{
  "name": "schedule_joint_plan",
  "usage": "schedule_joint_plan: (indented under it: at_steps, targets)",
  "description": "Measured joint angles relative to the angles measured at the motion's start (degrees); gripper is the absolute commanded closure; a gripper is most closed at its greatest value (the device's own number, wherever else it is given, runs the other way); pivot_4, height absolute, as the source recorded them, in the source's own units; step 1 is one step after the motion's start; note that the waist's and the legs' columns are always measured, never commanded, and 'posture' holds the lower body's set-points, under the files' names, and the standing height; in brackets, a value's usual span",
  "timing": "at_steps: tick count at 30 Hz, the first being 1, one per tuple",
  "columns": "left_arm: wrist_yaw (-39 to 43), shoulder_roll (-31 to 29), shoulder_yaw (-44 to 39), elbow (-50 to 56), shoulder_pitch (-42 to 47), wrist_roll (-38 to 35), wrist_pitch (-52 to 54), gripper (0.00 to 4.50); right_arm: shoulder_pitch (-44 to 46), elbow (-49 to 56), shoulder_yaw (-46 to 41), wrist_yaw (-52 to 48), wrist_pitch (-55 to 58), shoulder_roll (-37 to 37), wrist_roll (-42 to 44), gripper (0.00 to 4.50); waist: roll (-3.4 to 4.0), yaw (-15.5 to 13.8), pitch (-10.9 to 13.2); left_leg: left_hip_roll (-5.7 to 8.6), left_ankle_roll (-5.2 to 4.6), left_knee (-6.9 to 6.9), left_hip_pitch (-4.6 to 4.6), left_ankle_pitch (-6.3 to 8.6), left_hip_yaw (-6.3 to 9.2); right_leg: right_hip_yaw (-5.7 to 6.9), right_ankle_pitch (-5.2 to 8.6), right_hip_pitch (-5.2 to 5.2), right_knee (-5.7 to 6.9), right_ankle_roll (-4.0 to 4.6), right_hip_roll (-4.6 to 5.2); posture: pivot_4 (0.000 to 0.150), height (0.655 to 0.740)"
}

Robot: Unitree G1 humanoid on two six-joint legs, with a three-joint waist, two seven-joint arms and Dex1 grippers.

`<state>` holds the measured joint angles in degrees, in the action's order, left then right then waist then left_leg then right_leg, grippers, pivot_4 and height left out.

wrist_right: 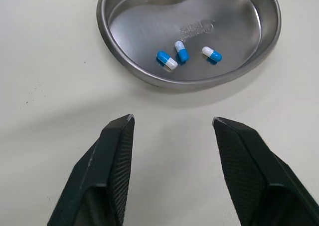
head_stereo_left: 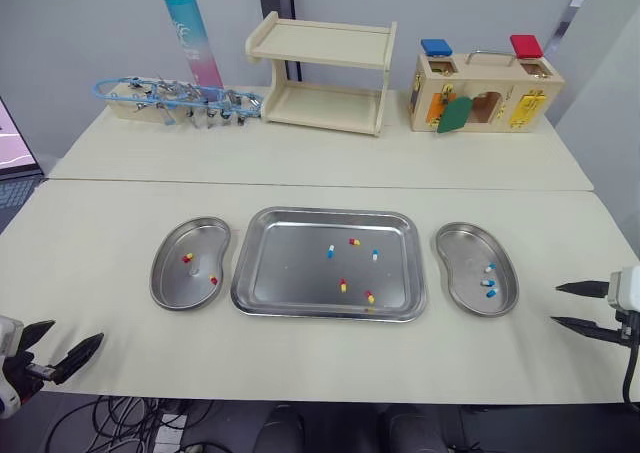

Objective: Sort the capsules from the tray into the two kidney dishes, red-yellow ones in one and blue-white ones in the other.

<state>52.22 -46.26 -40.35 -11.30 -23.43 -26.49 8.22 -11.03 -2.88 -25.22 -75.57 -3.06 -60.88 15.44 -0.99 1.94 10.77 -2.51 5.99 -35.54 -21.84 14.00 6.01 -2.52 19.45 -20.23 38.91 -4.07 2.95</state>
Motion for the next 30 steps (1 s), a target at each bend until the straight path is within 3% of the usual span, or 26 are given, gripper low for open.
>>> schedule_joint_plan:
  at_steps: [2,3,21,30]
  targets:
    - [0.89,0.02,0.00,0.93,-0.18,-0.46,0.42,0.00,-0.02,1.79,0.35,-0.81,2.84,-0.26,1.56,0.14,0.00,-0.02,0.00,0.00,0.00,0.00,0.00,0.00,0.01,0.00,0.00,0.00,0.00,0.00,0.00,0.150,0.7400]
    - [1.03,0.03,0.00,1.70,-0.25,-0.52,0.68,0.00,0.08,2.27,0.41,-1.03,3.68,-0.27,1.84,0.06,0.00,-0.03,0.00,0.00,0.00,0.00,-0.01,0.00,0.01,0.01,0.00,0.00,0.00,0.00,0.00,0.150,0.7400]
    - [-0.20,2.16,-0.57,7.86,-1.79,-1.16,4.30,0.00,0.67,2.47,1.81,-2.00,4.64,-0.29,2.04,0.06,0.00,-0.03,0.00,0.00,0.00,0.00,0.01,0.00,0.00,0.00,0.00,0.00,0.01,0.00,0.00,0.150,0.7400]
    - [6.68,7.54,-0.79,23.87,-8.81,-8.59,4.79,0.00,0.90,1.98,2.38,-0.64,3.43,-0.28,1.40,0.06,-0.01,-0.07,-0.01,-0.01,0.00,-0.03,0.00,0.00,-0.03,-0.02,0.00,0.03,0.01,0.00,0.01,0.150,0.7400]
